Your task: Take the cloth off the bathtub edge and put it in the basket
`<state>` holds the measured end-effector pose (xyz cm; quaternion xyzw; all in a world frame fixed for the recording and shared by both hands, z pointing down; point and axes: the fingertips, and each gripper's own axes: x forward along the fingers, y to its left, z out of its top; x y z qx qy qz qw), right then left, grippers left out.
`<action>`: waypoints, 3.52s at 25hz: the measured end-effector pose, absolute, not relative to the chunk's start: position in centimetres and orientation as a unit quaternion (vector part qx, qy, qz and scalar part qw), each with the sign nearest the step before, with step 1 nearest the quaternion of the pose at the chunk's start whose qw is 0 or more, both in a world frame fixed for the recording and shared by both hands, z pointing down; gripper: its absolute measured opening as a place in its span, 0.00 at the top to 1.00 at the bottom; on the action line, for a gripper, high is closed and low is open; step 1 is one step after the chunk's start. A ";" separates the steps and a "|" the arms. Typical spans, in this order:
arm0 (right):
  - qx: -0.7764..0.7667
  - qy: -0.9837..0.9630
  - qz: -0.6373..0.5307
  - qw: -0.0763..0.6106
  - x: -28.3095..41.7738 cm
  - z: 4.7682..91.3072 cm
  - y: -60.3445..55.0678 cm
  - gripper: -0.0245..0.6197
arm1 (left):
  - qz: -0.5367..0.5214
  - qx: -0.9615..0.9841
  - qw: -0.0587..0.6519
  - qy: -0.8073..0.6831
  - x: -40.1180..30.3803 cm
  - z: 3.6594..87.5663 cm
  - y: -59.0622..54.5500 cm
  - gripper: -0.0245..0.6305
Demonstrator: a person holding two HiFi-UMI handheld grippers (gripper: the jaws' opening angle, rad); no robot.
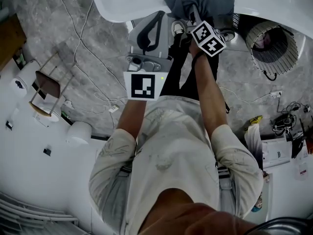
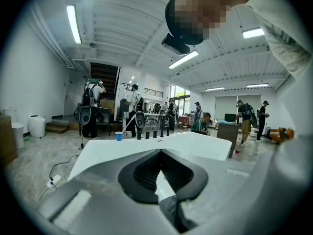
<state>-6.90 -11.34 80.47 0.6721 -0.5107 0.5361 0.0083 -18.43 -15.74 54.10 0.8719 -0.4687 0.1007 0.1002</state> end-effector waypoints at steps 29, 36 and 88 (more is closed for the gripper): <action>0.658 -0.687 0.306 0.027 -2.2 50.6 -12.3 0.74 | -0.003 0.891 0.037 -0.452 -13.9 38.1 -16.4 0.96; 0.703 -0.698 0.140 0.007 1.7 37.7 -12.3 0.74 | -0.042 0.895 0.004 -0.444 -11.8 31.9 -15.6 0.96; 0.912 -0.406 -0.008 0.050 39.1 25.8 15.5 0.74 | -0.105 0.994 -0.018 -0.034 30.8 23.8 3.2 0.96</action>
